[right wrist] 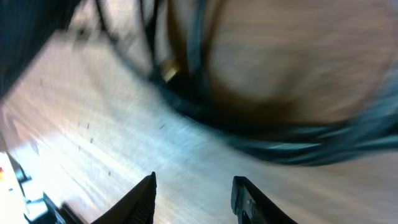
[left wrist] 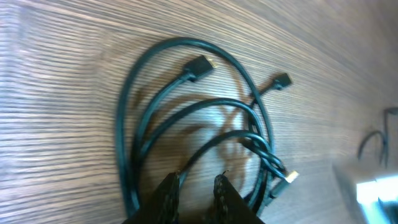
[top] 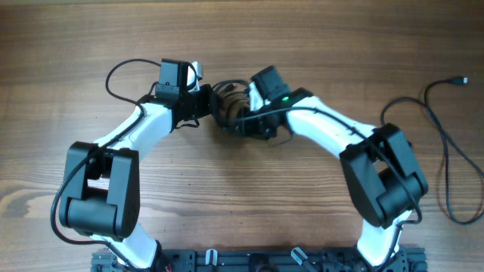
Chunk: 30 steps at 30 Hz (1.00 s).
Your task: Untangle cables
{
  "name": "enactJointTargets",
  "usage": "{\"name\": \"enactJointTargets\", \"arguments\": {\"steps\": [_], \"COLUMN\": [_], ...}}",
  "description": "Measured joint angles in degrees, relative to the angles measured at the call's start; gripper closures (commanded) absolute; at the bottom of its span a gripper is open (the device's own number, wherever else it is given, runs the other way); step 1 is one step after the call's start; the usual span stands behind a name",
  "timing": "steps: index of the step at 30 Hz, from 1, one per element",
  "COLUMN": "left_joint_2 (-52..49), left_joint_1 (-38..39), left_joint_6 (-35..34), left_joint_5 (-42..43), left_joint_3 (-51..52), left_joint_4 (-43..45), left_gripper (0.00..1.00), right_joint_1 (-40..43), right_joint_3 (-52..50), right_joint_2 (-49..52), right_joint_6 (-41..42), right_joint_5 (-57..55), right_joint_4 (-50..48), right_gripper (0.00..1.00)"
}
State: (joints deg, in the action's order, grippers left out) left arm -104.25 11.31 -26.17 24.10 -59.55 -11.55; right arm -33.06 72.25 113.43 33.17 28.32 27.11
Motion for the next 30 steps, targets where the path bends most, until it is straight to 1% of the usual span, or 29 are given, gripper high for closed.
{"name": "enactJointTargets", "arguments": {"steps": [5,7,9,12,17,23,30], "left_joint_2": [0.0,0.0,0.0,0.0,0.0,0.0,0.0], "left_joint_1": [0.0,0.0,0.0,0.0,0.0,0.0,0.0], "left_joint_6": [0.0,0.0,-0.3,-0.9,-1.1,-1.1,-1.1], "left_joint_5": [-6.4,-8.2,-9.7,-10.7,-11.0,-11.0,-11.0], "left_joint_3": [0.0,0.0,0.0,0.0,0.0,0.0,0.0], "left_joint_4": [-1.5,-1.8,-1.9,-1.9,-1.9,-1.9,-1.9], "left_gripper": [0.8,0.8,0.78,0.78,0.77,0.76,0.76], "right_joint_1": [-6.2,-7.1,-6.8,-5.0,-0.2,2.6,2.9], "right_joint_3": [0.0,0.0,0.0,0.0,0.0,0.0,-0.1], "right_joint_2": [0.0,0.0,0.0,0.0,0.0,0.0,0.0], "right_joint_6": [1.1,1.3,1.3,1.6,3.4,4.1,4.5], "right_joint_5": [-0.3,-1.6,-3.8,-7.8,-15.6,-20.5,-27.8], "right_joint_4": [0.0,0.0,0.0,0.1,0.9,0.7,-0.4], "right_gripper": [0.57,0.57,0.67,0.74,0.95,0.96,0.96]}}
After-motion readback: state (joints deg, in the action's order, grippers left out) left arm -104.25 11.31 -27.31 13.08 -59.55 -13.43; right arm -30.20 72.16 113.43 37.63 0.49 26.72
